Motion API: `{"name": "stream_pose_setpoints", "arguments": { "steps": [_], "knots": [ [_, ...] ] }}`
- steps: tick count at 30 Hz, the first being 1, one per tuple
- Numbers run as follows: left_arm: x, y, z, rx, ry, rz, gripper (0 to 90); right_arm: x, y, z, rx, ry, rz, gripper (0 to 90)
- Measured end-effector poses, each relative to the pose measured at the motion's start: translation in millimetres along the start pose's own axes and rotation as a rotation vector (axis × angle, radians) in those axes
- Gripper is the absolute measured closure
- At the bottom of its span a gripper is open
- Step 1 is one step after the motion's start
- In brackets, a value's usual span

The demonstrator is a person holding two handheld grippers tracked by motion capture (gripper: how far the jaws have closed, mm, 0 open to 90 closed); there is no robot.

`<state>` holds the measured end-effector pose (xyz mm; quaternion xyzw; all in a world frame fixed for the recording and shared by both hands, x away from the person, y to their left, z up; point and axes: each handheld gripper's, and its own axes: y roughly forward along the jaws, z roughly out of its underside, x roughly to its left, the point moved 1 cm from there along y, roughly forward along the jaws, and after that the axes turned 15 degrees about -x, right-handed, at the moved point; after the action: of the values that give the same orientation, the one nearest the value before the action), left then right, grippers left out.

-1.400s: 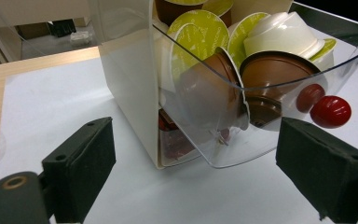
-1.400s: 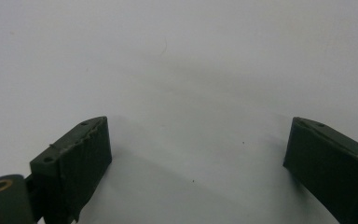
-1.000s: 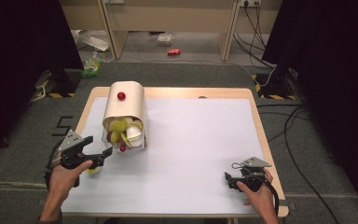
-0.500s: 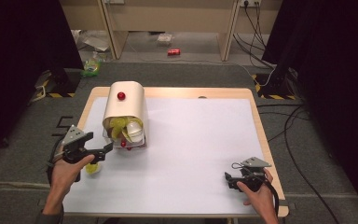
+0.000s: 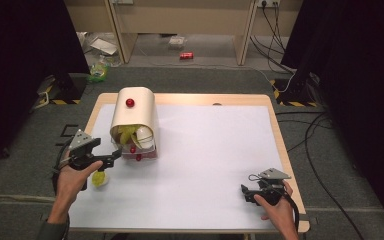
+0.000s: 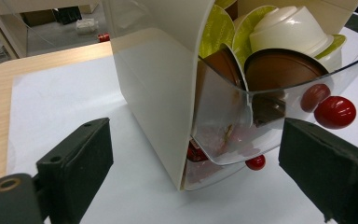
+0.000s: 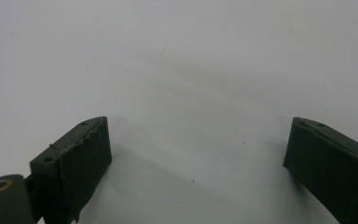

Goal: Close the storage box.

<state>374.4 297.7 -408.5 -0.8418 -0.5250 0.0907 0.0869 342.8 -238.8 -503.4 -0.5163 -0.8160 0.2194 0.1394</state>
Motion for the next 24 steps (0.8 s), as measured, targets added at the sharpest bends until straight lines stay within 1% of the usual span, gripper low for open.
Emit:
{"name": "stream_pose_setpoints", "arguments": {
  "steps": [24],
  "knots": [
    [4.0, 11.2, -4.3, 0.002, 0.002, -0.022, 11.8, 0.1, 0.0, 0.0, 0.000, 0.002, 0.001, 7.4]
  ]
}}
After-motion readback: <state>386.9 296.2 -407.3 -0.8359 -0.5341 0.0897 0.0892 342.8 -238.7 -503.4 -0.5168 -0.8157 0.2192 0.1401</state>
